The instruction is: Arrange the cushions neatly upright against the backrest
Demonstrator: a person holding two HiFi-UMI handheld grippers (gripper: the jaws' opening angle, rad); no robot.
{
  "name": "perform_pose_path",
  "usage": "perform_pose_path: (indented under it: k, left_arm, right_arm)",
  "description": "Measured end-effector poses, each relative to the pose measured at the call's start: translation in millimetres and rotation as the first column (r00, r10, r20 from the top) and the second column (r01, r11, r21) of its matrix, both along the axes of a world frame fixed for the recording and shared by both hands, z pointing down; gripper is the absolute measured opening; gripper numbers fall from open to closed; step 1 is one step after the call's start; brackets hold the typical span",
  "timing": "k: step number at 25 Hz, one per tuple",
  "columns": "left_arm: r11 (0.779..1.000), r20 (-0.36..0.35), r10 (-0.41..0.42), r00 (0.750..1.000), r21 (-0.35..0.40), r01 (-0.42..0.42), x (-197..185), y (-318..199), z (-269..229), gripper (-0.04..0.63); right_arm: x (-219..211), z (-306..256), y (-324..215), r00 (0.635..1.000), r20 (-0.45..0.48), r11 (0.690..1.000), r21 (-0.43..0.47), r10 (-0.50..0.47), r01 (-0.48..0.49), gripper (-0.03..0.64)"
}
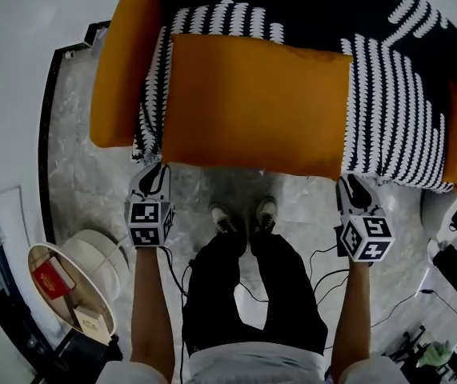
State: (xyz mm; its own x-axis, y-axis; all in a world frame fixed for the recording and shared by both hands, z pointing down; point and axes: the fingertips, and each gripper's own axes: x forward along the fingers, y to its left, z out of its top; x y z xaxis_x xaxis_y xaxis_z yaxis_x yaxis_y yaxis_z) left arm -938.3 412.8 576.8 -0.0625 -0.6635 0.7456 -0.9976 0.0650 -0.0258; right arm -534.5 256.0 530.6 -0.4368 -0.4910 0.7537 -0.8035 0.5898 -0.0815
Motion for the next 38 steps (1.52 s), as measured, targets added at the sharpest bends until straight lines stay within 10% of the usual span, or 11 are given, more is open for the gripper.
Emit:
perform_pose_path:
  k: [18, 38]
  left_arm:
    - [0.982, 0.048, -0.054, 0.997, -0.179, 0.062, -36, 27, 122, 0.136]
    - [0.975, 0.009, -0.025, 1.0, -0.22, 0.026, -33, 7, 138, 0.156]
  right_arm:
    - [39, 130, 29, 0.993, -0.116, 0.991, -0.133, 0.009, -0.025, 0.144]
    - [59, 136, 11, 0.969, -0.238, 0.988, -0.123, 0.064, -0.095, 0.146]
